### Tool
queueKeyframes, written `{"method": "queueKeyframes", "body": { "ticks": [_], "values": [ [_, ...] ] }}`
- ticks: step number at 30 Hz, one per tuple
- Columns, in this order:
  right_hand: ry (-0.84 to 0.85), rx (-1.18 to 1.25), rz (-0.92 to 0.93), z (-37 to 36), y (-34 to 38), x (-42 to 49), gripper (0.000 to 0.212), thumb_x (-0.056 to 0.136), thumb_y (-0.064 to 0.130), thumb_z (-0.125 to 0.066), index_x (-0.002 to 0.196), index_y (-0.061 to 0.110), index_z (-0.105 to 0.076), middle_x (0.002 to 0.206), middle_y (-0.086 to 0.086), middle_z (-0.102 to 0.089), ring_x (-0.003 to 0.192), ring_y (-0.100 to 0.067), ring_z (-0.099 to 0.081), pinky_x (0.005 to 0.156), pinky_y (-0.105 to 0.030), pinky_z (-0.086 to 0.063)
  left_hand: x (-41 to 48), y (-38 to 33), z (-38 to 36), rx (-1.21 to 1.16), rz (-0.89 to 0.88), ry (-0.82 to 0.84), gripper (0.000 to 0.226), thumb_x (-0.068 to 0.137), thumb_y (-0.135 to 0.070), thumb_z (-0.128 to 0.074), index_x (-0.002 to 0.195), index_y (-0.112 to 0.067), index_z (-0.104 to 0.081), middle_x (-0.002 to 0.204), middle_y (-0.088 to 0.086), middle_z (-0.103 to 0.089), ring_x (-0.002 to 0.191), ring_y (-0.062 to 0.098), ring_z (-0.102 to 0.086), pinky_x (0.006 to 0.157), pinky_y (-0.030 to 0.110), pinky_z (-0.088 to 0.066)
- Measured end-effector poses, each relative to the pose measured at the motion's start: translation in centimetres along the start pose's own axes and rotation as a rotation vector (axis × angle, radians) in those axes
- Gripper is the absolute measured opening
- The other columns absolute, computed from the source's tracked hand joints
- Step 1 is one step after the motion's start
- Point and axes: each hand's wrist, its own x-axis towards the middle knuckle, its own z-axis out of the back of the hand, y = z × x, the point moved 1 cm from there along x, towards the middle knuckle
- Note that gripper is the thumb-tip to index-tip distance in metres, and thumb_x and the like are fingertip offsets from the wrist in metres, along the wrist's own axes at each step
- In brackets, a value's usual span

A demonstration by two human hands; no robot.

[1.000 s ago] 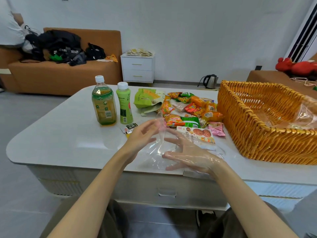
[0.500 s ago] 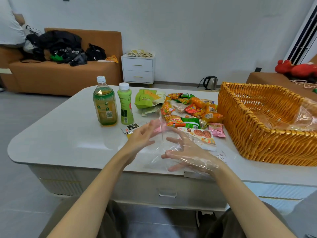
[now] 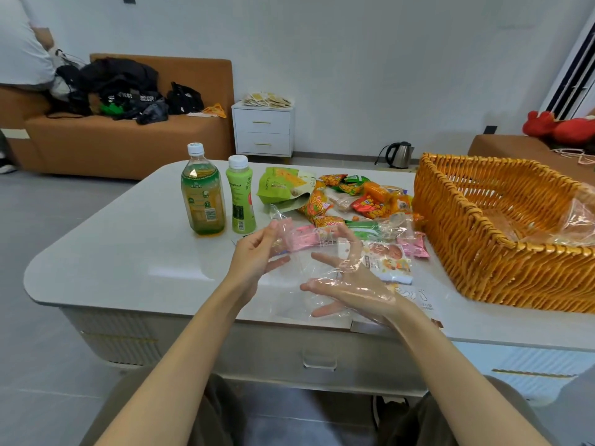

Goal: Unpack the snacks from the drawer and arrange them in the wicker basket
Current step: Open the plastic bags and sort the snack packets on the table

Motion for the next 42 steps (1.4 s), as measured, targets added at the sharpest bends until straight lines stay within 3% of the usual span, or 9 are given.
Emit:
{"method": "queueKeyframes", "body": {
  "ticks": [6,10,13,16,24,31,34,38,42],
  "values": [
    [-0.235,-0.035,0.145,0.6,1.0,0.3,0.112,0.067,0.01,-0.082,0.146,0.048,-0.014,0.133,-0.005,-0.051,0.097,-0.021,-0.07,0.07,-0.036,-0.06,0.3,-0.2,1.9,-0.023,0.013,-0.121,0.035,0.099,-0.036,-0.046,0.115,-0.014,-0.067,0.11,-0.004,-0.07,0.085,0.009,-0.071,0.068,0.022,-0.058],
    [-0.478,-0.152,0.237,1.7,2.0,-0.5,0.077,0.079,0.017,-0.077,0.142,0.032,-0.035,0.115,0.01,-0.06,0.087,-0.011,-0.071,0.072,-0.029,-0.06,0.5,-0.6,4.1,-0.017,0.037,-0.231,0.034,0.098,-0.039,-0.047,0.112,-0.015,-0.067,0.103,-0.006,-0.07,0.076,0.005,-0.069,0.056,0.017,-0.054],
    [-0.68,-0.235,0.262,2.9,1.6,-0.4,0.044,0.085,0.023,-0.071,0.126,0.022,-0.055,0.109,0.007,-0.066,0.087,-0.011,-0.069,0.07,-0.027,-0.059,0.8,-0.4,5.8,0.01,0.06,-0.272,0.041,0.096,-0.043,-0.048,0.118,-0.014,-0.066,0.11,0.0,-0.07,0.092,0.02,-0.07,0.065,0.024,-0.056],
    [-0.814,-0.388,0.263,4.5,1.7,0.6,0.025,0.09,0.02,-0.066,0.114,0.022,-0.061,0.109,0.007,-0.066,0.091,-0.006,-0.063,0.072,-0.023,-0.056,1.4,-0.6,7.1,0.026,0.071,-0.329,0.041,0.097,-0.043,-0.047,0.117,-0.012,-0.065,0.105,0.003,-0.07,0.089,0.019,-0.068,0.07,0.028,-0.056],
    [-0.715,-0.954,-0.011,10.0,0.2,7.8,0.027,0.095,0.024,-0.056,0.122,0.02,-0.061,0.129,0.0,-0.061,0.112,-0.022,-0.058,0.095,-0.045,-0.05,4.3,-0.8,8.2,0.037,0.041,-0.402,0.042,0.097,-0.04,-0.049,0.118,-0.007,-0.065,0.103,0.01,-0.068,0.087,0.018,-0.066,0.071,0.028,-0.054],
    [-0.513,-1.08,-0.348,13.6,-0.9,12.9,0.063,0.092,0.029,-0.057,0.148,0.019,-0.03,0.147,-0.01,-0.042,0.134,-0.031,-0.039,0.107,-0.045,-0.032,7.2,-0.3,8.4,0.222,-0.037,-0.355,0.042,0.096,-0.037,-0.051,0.119,-0.005,-0.064,0.101,0.009,-0.067,0.086,0.014,-0.065,0.068,0.028,-0.053],
    [-0.52,-1.124,-0.485,13.9,-1.8,14.0,0.071,0.088,0.034,-0.063,0.148,0.016,-0.028,0.15,-0.013,-0.033,0.139,-0.034,-0.027,0.109,-0.045,-0.03,7.7,0.3,8.8,0.303,-0.035,-0.331,0.042,0.095,-0.037,-0.052,0.118,-0.003,-0.064,0.102,0.01,-0.067,0.088,0.017,-0.065,0.069,0.029,-0.053],
    [-0.572,-1.18,-0.462,14.7,-2.3,15.2,0.064,0.079,0.04,-0.075,0.132,0.012,-0.051,0.14,-0.013,-0.045,0.132,-0.031,-0.036,0.104,-0.044,-0.035,8.1,0.7,8.9,0.331,0.003,-0.303,0.041,0.095,-0.036,-0.052,0.119,-0.005,-0.064,0.105,0.011,-0.068,0.088,0.019,-0.065,0.069,0.03,-0.053],
    [-0.716,-1.024,-0.198,14.7,-1.4,14.3,0.053,0.073,0.028,-0.083,0.118,0.009,-0.063,0.12,-0.009,-0.06,0.107,-0.022,-0.056,0.083,-0.031,-0.049,8.1,0.8,9.0,0.361,0.043,-0.259,0.042,0.096,-0.036,-0.051,0.12,-0.005,-0.064,0.109,0.011,-0.067,0.095,0.025,-0.064,0.071,0.031,-0.053]
  ]
}}
